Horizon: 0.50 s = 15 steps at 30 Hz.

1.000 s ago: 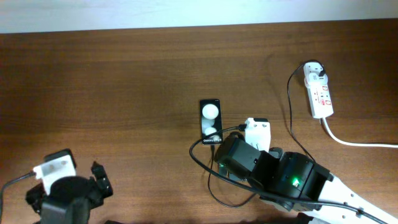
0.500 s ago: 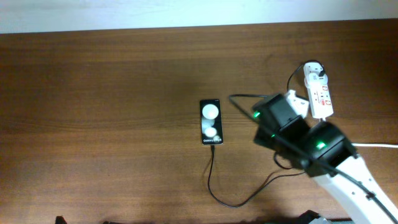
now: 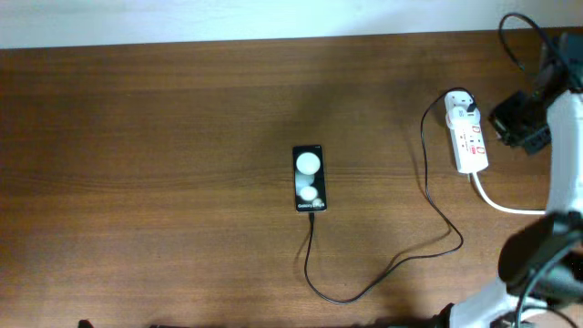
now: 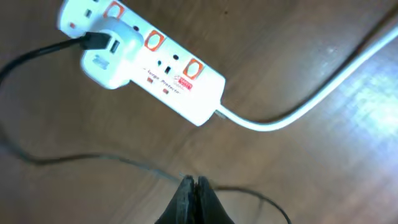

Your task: Plug charger to phone and switch on socket

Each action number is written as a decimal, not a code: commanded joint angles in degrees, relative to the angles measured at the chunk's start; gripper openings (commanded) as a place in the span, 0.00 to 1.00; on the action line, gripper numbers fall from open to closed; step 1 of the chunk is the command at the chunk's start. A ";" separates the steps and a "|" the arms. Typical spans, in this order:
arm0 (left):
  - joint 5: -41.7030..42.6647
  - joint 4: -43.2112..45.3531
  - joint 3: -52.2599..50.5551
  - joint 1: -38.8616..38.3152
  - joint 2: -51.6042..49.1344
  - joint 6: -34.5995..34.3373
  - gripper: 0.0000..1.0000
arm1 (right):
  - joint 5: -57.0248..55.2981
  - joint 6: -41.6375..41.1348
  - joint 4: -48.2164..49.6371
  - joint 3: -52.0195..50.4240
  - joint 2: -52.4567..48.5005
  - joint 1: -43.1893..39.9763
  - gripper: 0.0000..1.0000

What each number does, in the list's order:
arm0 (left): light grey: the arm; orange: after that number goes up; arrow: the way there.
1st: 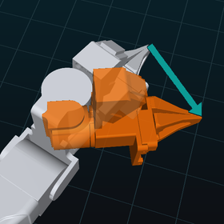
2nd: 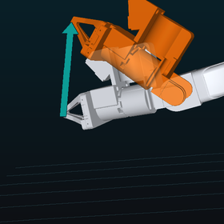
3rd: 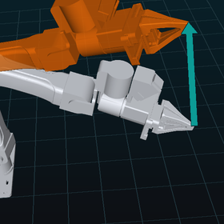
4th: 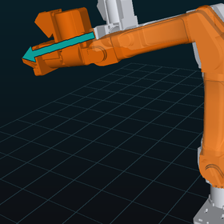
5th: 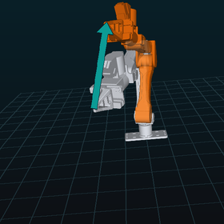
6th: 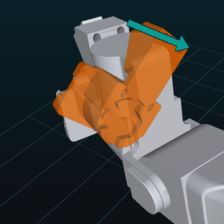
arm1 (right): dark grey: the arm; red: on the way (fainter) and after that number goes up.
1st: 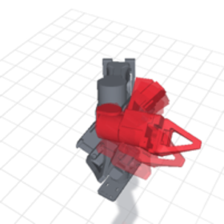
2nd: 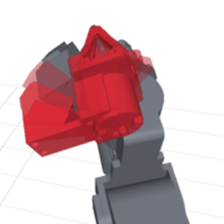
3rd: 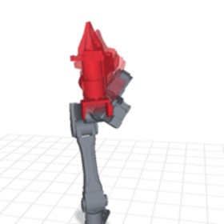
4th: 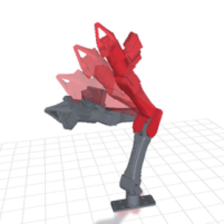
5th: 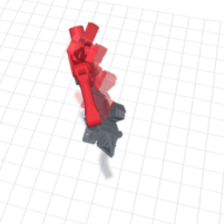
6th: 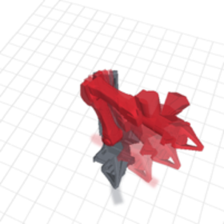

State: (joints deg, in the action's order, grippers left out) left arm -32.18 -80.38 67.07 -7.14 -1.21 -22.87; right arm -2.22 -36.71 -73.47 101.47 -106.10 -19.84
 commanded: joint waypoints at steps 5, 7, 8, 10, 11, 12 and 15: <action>-0.63 -1.22 0.15 0.22 0.35 0.68 0.99 | 0.55 1.11 11.34 1.29 -12.59 -0.17 0.04; -0.63 -1.22 0.17 0.22 0.35 0.68 0.99 | 0.55 1.11 13.46 1.29 -14.25 -0.17 0.04; -0.66 -1.22 0.17 0.22 0.35 0.68 0.99 | 0.68 1.09 15.30 1.29 -15.54 -0.17 0.04; -0.66 -1.22 0.17 0.22 0.35 0.68 0.99 | 1.70 0.66 17.62 1.29 -17.09 -0.17 0.04; -0.63 -1.22 0.17 0.22 0.35 0.68 0.99 | 1.84 0.20 18.58 1.29 -17.68 -0.17 0.04; -0.63 -1.22 0.15 0.22 0.35 0.68 0.99 | 1.88 -0.20 19.30 1.29 -18.10 -0.17 0.04; -0.66 -1.22 0.15 0.22 0.35 0.68 0.99 | 2.05 -0.22 21.35 1.29 -19.06 -0.17 0.04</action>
State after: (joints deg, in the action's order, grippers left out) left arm -32.18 -81.67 67.07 -7.14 -1.21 -22.85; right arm -0.51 -36.25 -53.01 101.54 -123.92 -19.84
